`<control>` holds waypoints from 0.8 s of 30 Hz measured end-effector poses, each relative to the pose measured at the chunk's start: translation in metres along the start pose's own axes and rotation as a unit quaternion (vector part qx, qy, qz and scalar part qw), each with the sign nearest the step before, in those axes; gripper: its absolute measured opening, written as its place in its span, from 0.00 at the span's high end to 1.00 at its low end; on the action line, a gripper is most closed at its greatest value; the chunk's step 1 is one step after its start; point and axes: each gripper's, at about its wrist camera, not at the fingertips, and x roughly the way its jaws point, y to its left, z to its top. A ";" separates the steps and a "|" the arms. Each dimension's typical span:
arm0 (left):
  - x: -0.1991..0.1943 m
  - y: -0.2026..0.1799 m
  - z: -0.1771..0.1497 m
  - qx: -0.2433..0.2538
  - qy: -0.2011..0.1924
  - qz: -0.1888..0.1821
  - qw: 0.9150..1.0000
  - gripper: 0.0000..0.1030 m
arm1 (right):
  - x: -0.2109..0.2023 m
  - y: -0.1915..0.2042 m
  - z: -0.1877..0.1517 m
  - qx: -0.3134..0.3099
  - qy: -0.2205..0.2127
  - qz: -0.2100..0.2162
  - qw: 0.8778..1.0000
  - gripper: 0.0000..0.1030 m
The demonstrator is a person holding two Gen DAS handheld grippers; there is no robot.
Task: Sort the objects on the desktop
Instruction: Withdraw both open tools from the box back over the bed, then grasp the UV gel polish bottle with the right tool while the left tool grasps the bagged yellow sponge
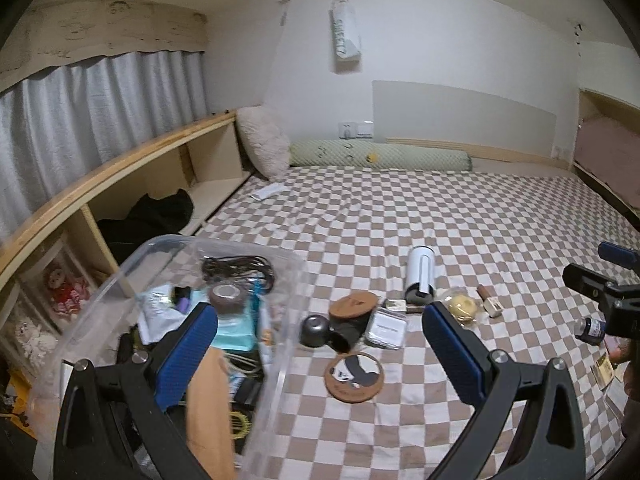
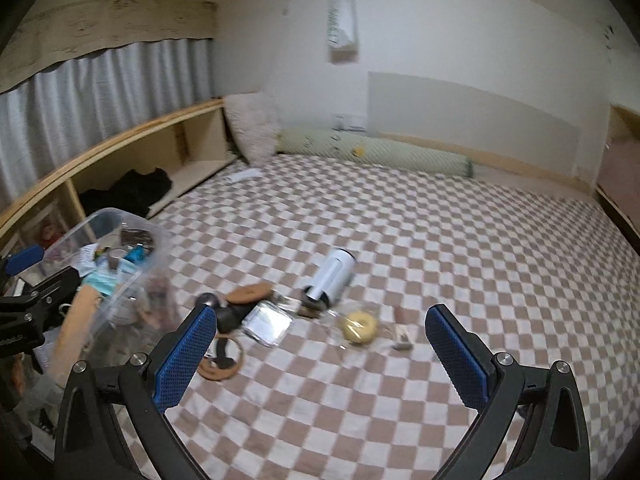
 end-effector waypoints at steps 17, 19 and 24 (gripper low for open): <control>0.056 -0.071 -0.025 0.049 0.048 -0.039 0.997 0.00 | 0.048 -0.046 -0.049 -0.026 0.087 -0.037 0.995 0.00; 0.065 -0.075 -0.032 0.053 0.057 -0.041 0.996 0.00 | 0.062 -0.048 -0.056 -0.029 0.104 -0.036 0.993 0.00; 0.090 -0.074 -0.049 0.049 0.069 -0.018 0.996 0.00 | 0.090 -0.059 -0.072 -0.019 0.131 -0.036 0.991 0.00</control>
